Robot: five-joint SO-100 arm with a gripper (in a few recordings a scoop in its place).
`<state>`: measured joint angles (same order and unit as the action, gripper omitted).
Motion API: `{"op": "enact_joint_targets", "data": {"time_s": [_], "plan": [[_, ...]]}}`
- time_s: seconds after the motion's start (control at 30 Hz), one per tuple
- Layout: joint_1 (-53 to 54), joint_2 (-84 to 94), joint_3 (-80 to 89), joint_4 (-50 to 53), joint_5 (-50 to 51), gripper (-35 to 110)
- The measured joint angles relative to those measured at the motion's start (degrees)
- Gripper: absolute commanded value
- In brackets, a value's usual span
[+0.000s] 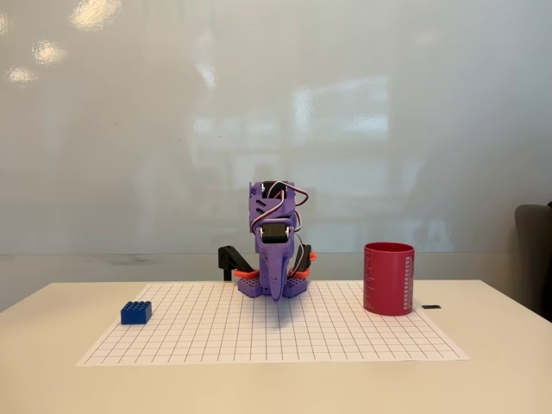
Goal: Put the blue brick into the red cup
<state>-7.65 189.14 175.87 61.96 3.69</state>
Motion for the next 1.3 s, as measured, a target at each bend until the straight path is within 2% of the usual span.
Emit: {"op": "enact_joint_targets", "data": {"time_s": [0.3,0.47,0.6,0.73,0.97,1.2,1.3], "plan": [[0.79,-5.8,-0.18,-2.2,0.97,0],[3.78,-23.47,-5.01,-7.73,-0.7,-1],[7.38,-39.11,-16.44,-7.29,-0.79,-1],[8.96,-51.33,-29.97,-1.14,0.18,-1],[10.28,-68.2,-54.93,17.49,2.02,-1],[15.21,-83.23,-79.54,31.99,7.56,-1],[18.19,-88.33,-87.63,34.98,11.6,-1]]}}
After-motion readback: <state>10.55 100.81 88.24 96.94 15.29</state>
